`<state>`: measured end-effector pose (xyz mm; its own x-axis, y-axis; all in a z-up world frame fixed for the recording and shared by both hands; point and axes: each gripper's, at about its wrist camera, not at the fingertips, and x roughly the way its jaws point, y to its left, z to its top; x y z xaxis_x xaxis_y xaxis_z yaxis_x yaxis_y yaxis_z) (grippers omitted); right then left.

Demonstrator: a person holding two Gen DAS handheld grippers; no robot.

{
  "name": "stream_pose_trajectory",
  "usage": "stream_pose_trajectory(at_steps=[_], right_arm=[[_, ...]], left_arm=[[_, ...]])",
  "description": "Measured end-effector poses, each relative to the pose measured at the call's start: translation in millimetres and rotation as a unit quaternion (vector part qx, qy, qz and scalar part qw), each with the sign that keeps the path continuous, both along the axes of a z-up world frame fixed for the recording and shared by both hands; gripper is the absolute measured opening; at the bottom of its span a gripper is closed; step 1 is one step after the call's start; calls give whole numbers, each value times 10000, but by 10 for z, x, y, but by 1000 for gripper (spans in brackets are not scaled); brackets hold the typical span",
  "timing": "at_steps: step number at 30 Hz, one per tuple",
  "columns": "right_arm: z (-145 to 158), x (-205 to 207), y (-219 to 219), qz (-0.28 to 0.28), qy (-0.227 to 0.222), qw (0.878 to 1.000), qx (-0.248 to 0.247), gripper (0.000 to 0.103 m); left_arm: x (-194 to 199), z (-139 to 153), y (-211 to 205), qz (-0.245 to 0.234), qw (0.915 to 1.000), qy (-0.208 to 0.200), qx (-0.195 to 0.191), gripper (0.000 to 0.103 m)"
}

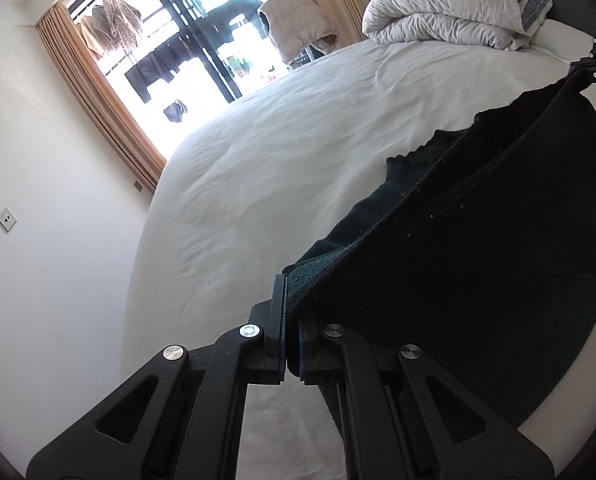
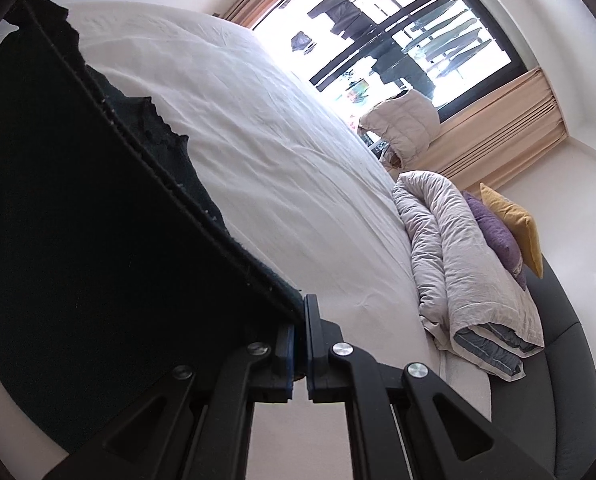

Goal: Fold small clothes
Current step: 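Carry the held hem over the sweater toward the collar with both grippers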

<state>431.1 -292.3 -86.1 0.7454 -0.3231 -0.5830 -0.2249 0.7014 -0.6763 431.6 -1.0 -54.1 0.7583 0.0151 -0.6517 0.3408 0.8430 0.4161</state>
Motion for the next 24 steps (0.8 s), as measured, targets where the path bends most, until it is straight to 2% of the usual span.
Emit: stream_pose_trajectory(at_steps=[5, 10, 16, 24], right_arm=[[-293, 358, -66, -187, 388, 9988, 220, 4], [-554, 634, -130, -321, 725, 9968, 114, 4], [-735, 840, -198, -566, 1064, 9924, 252, 4], [-849, 1037, -224, -774, 1195, 9889, 432, 4]], left_arm=[[474, -343, -62, 96, 9994, 332, 76, 3], [731, -642, -159, 208, 9977, 629, 136, 3], [1001, -840, -232, 315, 9960, 817, 164, 4], [1161, -993, -200, 444, 9953, 855, 97, 10]])
